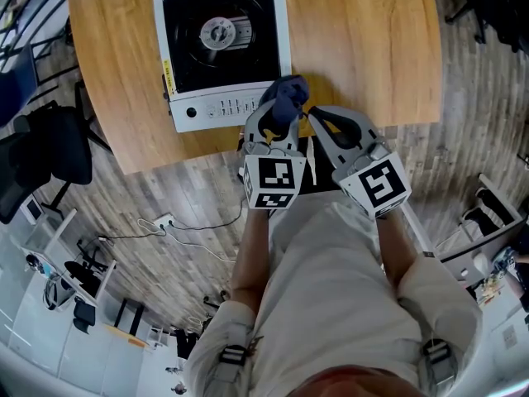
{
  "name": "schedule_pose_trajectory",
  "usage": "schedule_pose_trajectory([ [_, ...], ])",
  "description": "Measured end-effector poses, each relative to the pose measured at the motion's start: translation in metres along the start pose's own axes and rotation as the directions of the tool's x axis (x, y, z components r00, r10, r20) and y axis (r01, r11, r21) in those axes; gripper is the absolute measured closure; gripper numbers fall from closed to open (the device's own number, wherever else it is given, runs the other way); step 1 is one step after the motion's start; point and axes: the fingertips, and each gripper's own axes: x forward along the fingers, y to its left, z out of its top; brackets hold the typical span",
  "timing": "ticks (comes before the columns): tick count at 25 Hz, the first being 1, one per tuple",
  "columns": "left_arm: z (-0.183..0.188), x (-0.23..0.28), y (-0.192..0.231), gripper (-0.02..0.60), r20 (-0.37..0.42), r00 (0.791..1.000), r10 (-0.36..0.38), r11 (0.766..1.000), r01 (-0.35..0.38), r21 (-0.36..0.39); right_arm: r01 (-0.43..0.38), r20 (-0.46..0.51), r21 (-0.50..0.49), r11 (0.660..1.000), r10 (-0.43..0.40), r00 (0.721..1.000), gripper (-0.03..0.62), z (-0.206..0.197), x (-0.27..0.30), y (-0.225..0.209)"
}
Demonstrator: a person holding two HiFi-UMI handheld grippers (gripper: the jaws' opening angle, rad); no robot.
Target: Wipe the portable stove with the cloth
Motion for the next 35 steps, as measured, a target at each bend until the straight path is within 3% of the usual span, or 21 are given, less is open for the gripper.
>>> schedule_pose_trajectory([
  [18, -0.022, -0.038, 0.062, 0.488, -0.015, 0.99, 0.138, 0.988, -0.139, -0.065, -0.047, -0.027, -0.037, 0.998, 0.046, 0.999, 0.572, 0.007, 0.019, 0.022],
  [35, -0.045, -0.07, 0.13, 0.488, -0.026, 0.961, 0.276, 0.947, -0.276, -0.162, -0.115, -0.067, -0.092, 0.989, 0.11, 0.992, 0.572, 0.019, 0.052, 0.047],
])
